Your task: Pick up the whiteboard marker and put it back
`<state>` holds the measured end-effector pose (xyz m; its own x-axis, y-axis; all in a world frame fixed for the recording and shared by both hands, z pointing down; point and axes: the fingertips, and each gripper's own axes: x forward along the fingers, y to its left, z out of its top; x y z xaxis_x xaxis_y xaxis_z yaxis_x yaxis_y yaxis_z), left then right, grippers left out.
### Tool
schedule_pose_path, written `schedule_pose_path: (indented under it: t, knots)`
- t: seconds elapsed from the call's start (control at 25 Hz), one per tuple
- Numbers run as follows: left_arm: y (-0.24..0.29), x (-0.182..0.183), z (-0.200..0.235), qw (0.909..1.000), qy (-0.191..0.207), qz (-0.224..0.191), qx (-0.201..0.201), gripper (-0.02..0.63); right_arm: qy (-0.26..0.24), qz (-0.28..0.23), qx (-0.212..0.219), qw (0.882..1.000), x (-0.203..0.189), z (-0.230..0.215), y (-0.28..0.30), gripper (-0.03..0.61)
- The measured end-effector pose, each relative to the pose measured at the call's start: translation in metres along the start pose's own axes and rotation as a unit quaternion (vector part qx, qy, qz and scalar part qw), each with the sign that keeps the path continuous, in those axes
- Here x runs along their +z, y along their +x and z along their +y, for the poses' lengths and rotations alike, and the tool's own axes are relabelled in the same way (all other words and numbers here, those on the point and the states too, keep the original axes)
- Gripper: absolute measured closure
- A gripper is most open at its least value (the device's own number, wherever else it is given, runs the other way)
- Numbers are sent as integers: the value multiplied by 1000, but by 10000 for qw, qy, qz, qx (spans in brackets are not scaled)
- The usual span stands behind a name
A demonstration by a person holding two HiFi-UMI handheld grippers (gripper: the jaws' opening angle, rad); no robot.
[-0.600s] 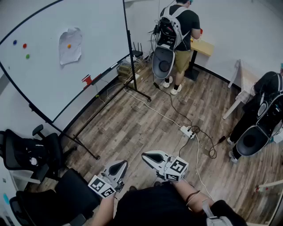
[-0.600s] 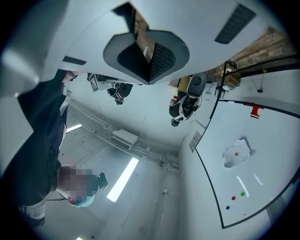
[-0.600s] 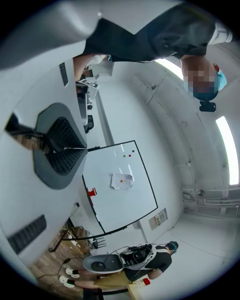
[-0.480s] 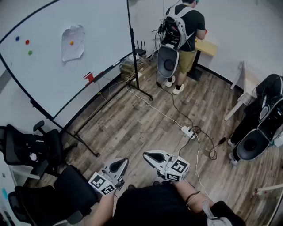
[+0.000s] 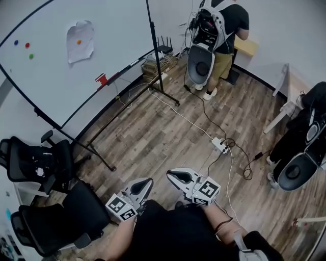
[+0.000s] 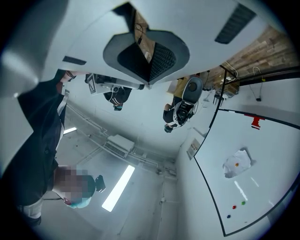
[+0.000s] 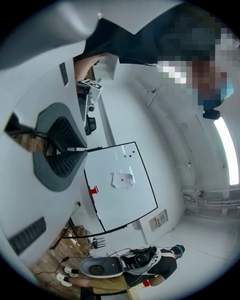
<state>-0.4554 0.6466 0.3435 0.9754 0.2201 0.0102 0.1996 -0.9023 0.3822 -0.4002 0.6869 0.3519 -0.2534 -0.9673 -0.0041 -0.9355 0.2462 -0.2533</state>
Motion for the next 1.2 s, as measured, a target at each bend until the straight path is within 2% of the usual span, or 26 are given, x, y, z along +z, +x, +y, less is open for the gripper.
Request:
schedule_pose_path:
  t: [0.24,0.48,0.64,0.88,1.04,1.2]
  knots:
    - [9,7,22,9999,87,63,121,603,28,0,-58,10000,2,-30,10,557]
    - [22,16,88,9997,-15,-41,252,603,40,174,-15,9998,4,-69,51,557]
    - [48,25,133,9997,-129,-53,186,603,61,415,-100,9991,7,-107,78,557]
    - [76,71,204,9992,-138,-363,30,603,-80,644,-23,9979,28,-159,143,557]
    - [83,102,249,9991,-38,-421,-27,604,-213,660,-165,9975,42,-193,187,557]
    - [92,122,291,9987,-41,-437,-247,603,-169,700,-334,9968,44,-227,223,557]
